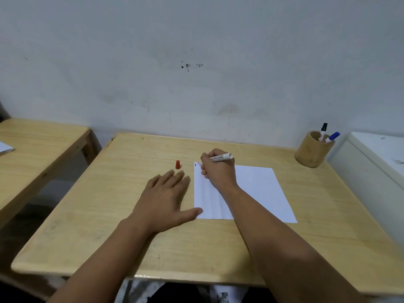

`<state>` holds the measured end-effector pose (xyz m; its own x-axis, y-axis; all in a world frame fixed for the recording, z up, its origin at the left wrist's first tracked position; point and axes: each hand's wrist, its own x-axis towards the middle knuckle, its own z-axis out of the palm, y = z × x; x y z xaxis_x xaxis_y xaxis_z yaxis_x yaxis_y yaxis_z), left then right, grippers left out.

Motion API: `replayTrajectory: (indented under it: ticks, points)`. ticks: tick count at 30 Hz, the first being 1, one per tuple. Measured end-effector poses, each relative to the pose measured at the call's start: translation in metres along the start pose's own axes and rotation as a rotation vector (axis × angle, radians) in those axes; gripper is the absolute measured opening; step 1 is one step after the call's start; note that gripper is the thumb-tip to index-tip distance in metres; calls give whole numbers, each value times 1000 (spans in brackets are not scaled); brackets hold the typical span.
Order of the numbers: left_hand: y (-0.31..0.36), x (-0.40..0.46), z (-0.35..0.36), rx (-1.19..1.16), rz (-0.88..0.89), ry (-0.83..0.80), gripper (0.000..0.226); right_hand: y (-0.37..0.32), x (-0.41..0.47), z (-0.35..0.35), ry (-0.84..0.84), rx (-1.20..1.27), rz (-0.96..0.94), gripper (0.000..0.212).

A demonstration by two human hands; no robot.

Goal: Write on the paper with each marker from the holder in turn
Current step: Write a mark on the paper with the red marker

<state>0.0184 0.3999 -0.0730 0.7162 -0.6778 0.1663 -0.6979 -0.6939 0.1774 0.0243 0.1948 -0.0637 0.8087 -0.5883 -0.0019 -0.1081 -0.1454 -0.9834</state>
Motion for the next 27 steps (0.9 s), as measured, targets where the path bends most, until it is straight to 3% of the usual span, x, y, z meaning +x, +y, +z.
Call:
replayTrajectory:
  ticks: [5, 27]
  points:
    - [2, -1, -1, -3, -112, -66, 116, 3, 3, 3, -20, 40, 12, 26]
    - [5, -4, -7, -30, -113, -65, 116, 7, 6, 5, -17, -44, -25, 27]
